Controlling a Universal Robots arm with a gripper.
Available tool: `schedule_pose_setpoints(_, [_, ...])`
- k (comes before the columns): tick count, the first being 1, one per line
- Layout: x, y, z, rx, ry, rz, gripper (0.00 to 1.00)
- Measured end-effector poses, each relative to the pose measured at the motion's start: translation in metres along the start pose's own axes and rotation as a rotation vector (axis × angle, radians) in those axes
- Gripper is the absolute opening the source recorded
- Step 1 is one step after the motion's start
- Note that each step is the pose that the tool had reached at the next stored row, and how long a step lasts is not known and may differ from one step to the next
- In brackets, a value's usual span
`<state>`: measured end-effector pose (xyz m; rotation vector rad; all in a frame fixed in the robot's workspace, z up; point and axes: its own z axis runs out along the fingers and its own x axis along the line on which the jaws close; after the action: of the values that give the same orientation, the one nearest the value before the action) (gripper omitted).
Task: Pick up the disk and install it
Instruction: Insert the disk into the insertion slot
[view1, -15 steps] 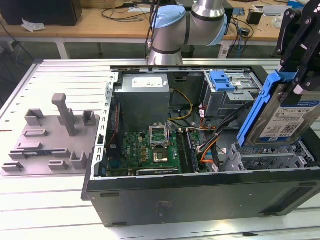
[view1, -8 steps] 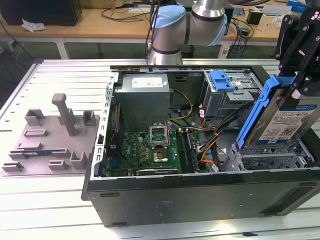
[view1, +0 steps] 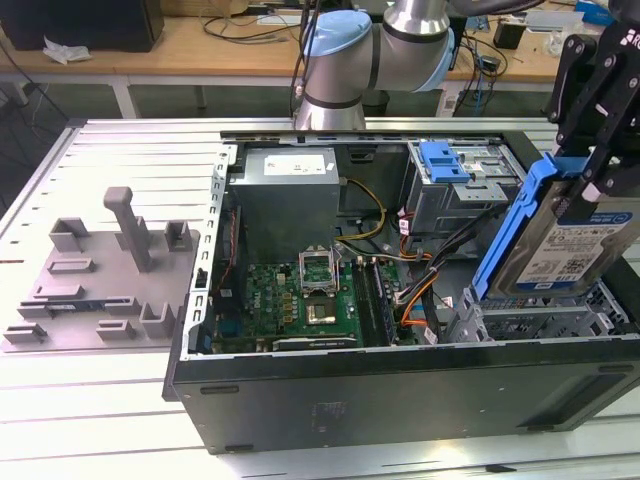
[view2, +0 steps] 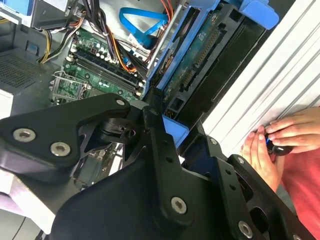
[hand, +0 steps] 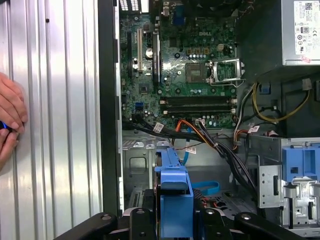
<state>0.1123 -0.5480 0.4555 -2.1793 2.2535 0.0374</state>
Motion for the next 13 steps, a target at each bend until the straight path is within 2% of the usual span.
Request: schedule_pose_setpoints(13, [0.0009, -0.0008, 0.0099, 0.0001, 0.0000, 0.000, 0.36])
